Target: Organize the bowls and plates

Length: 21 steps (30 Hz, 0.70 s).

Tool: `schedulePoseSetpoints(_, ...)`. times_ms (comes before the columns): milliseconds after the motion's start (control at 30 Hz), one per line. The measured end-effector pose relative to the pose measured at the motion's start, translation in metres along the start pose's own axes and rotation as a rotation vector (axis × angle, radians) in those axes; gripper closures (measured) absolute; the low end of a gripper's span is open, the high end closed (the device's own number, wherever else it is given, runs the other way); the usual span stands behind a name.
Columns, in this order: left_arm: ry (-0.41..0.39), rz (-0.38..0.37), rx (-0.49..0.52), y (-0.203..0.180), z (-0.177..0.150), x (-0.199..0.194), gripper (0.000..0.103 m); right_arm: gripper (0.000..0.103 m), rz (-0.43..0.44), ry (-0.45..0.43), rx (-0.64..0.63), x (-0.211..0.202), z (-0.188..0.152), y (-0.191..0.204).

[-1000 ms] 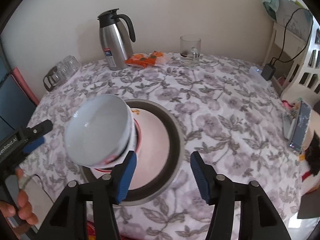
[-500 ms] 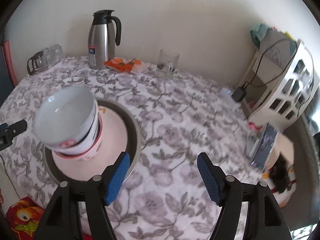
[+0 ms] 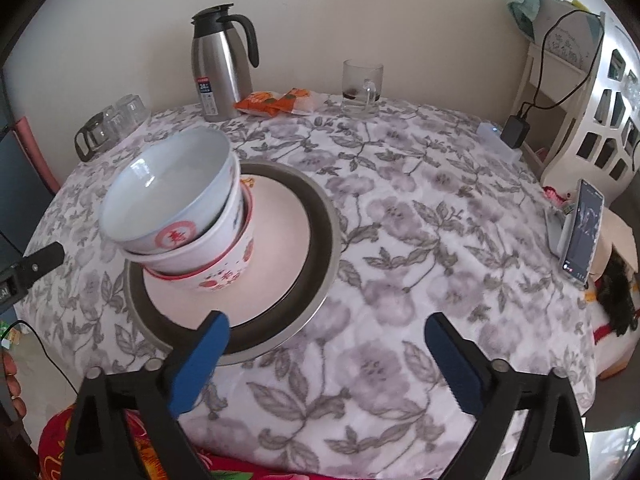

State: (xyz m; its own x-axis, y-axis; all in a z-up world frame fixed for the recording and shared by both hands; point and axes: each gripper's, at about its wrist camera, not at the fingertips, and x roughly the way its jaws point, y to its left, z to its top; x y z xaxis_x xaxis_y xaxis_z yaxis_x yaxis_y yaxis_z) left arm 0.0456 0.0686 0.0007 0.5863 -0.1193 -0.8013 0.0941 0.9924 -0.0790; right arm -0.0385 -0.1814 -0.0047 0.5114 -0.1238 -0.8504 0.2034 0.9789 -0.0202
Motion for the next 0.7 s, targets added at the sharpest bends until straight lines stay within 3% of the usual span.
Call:
schedulePoseSetpoints(367,0.051,-0.051,0.037,-0.002,-0.01,0.005,0.006,0.0,0.02,0.015,0.035,-0.006,-0.005,0.0)
schedulePoseSetpoints(700,0.062,-0.042,0.054,-0.005,-0.012,0.006,0.006,0.0,0.0,0.007,0.036,-0.008,-0.007,0.002)
